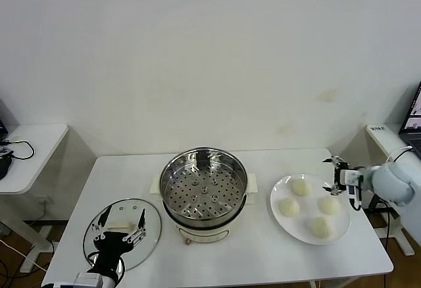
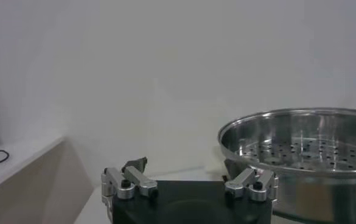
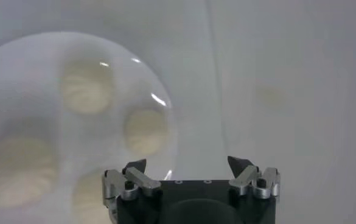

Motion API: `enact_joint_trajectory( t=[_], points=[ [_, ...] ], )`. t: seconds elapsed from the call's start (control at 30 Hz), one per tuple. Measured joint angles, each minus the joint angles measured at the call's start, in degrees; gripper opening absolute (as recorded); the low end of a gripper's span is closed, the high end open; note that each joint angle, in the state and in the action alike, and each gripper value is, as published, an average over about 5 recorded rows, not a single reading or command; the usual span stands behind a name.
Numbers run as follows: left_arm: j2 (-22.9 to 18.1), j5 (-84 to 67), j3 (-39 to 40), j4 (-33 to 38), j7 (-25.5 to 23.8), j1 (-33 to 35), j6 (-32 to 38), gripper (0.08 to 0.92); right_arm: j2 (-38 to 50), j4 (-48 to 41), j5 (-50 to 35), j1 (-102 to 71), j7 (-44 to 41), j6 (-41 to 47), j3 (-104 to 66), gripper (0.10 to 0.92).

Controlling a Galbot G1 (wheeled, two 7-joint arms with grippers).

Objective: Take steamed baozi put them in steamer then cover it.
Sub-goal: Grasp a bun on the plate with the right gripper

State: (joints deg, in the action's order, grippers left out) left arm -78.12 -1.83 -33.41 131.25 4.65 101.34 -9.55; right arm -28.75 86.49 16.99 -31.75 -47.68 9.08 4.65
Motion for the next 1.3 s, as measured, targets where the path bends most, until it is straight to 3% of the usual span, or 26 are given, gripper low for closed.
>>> enact_joint_trajectory(
  t=[0.47,1.3],
  points=[
    [0.25,0.06,-1.24,-0.90,-0.38,-0.73,-0.12,0.823,-6.17,-12.45,1.66,17.02,-7.57,-3.03,20.46,0.823],
    [0.03,0.02,-2.03,-1.46,-0.55,-0.84,-0.15,0.823,-18.22,-27.10,6.49,22.16,-7.48,-4.44,26.27,0.812]
  ],
)
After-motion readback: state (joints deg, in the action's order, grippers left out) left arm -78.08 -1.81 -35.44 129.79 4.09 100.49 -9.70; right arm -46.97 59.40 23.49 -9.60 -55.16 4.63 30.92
